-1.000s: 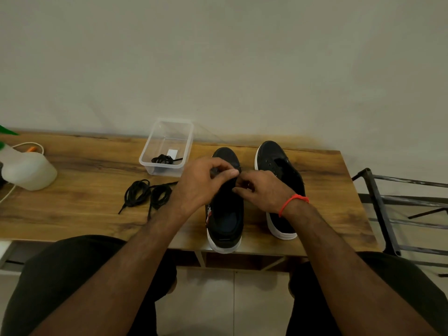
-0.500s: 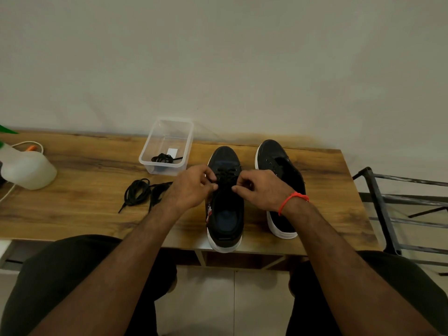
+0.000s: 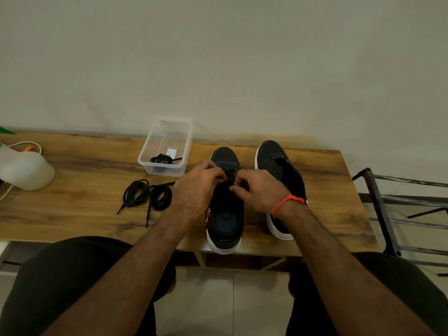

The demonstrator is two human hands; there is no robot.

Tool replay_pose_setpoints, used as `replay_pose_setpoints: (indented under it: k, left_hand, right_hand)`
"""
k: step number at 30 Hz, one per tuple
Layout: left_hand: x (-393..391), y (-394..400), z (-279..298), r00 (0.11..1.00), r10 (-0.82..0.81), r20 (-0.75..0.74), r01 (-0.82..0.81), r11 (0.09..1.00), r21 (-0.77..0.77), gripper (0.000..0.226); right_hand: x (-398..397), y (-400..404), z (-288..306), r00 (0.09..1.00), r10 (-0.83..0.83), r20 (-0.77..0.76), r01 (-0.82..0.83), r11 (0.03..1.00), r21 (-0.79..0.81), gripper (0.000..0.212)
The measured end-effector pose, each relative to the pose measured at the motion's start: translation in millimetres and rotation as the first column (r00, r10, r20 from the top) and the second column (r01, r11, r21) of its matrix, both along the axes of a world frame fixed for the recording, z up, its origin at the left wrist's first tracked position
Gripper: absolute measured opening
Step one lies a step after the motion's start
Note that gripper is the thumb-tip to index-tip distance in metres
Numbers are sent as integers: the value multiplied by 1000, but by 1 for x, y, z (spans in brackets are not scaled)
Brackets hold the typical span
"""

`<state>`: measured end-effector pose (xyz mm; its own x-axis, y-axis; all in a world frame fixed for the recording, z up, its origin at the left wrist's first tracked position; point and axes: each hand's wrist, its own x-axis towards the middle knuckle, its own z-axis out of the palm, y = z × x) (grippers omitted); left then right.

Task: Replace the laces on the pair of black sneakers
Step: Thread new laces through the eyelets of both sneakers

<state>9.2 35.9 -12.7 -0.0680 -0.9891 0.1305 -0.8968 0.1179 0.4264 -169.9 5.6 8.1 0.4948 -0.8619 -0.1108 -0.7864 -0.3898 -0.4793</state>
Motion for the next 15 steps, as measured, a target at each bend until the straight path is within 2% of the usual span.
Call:
replay_pose_setpoints:
  k: [4, 8, 9, 11, 13, 15]
  left_hand:
    - [-3, 2, -4, 999, 17, 34, -16, 999, -41, 27]
    - [-4, 2, -8, 999, 12, 52, -10, 999, -36, 26]
    - [-3, 1, -8, 1000, -3, 29, 5, 999, -45, 24]
    - [0, 0, -7, 992, 29, -119, -34, 998, -43, 22]
    - [6, 0, -4, 942, 145, -301, -133, 989, 62, 29]
    - [11, 5, 4, 926, 226, -304, -145, 953, 265, 43]
  right_hand:
    - [0, 2, 0, 999, 20, -37, -21, 999, -31, 15]
    - [-1, 2, -3, 1000, 6, -17, -6, 1000, 8, 15]
    - [-2, 3, -3, 1000, -1, 3, 1, 1000, 17, 14]
    - [-5, 3, -4, 997, -42, 67, 39, 998, 41, 16]
    - [-8, 5, 0, 978, -146, 150, 129, 984, 120, 40]
    - [-13, 5, 8, 974, -196, 116, 166, 960, 225, 67]
